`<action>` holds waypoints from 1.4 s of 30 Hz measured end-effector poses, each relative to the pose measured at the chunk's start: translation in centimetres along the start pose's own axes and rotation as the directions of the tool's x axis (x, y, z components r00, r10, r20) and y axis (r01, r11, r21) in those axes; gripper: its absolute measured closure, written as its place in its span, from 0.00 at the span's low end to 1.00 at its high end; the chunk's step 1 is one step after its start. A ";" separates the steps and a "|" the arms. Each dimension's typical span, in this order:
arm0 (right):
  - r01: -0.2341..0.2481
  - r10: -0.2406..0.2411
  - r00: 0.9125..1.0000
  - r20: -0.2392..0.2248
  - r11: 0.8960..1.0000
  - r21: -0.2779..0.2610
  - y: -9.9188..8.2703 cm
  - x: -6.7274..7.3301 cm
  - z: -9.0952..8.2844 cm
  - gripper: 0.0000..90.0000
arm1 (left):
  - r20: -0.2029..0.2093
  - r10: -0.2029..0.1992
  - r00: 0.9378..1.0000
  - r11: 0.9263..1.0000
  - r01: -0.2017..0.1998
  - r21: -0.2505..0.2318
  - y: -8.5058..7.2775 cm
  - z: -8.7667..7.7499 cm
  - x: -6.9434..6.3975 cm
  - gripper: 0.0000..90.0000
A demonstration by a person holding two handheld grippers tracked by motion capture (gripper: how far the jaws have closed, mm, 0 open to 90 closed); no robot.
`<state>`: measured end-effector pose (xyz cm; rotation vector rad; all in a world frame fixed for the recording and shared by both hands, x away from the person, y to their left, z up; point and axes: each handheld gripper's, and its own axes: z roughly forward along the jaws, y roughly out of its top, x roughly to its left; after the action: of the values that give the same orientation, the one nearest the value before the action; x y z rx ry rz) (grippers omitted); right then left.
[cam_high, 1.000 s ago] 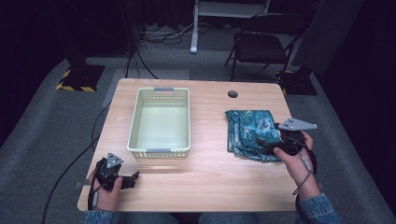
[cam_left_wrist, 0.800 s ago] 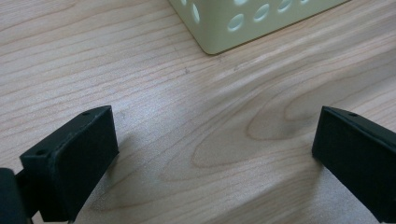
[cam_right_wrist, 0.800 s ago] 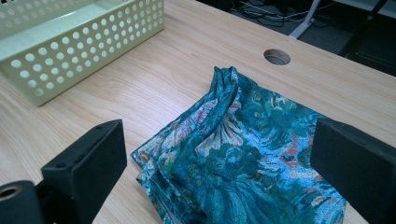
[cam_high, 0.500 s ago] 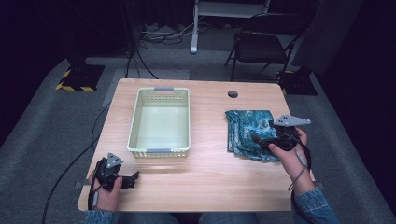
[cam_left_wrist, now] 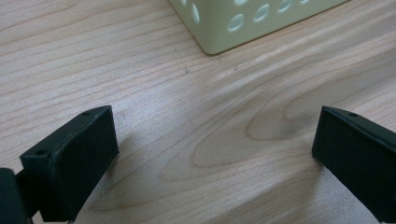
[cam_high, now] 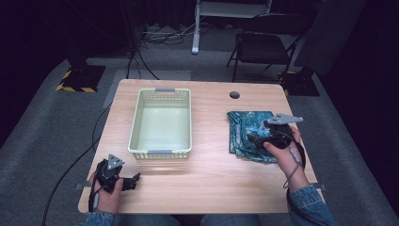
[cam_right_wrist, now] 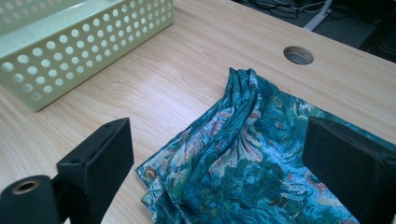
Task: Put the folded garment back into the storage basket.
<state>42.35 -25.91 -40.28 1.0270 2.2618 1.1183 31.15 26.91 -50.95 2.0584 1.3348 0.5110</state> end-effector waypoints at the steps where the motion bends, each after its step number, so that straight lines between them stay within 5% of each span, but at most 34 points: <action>1: 0.000 0.000 1.000 -0.003 1.000 0.002 0.0 0.0 0.2 0.11 | 0.000 0.000 1.000 1.000 0.000 0.000 0.0 0.0 0.0 0.00; 16: -0.036 0.038 0.999 -0.025 0.996 0.087 -1.2 0.2 3.3 0.17 | 0.001 0.001 1.000 1.000 -0.001 0.000 0.0 0.0 0.0 0.00; 42: -0.023 0.036 0.998 -0.060 0.979 0.203 -2.7 1.9 8.1 0.23 | 0.001 0.002 1.000 1.000 -0.002 0.001 0.0 0.0 0.0 0.00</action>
<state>45.16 -21.50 -47.31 1.1201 2.4591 0.9588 31.17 26.91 -50.94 2.0608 1.3321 0.5103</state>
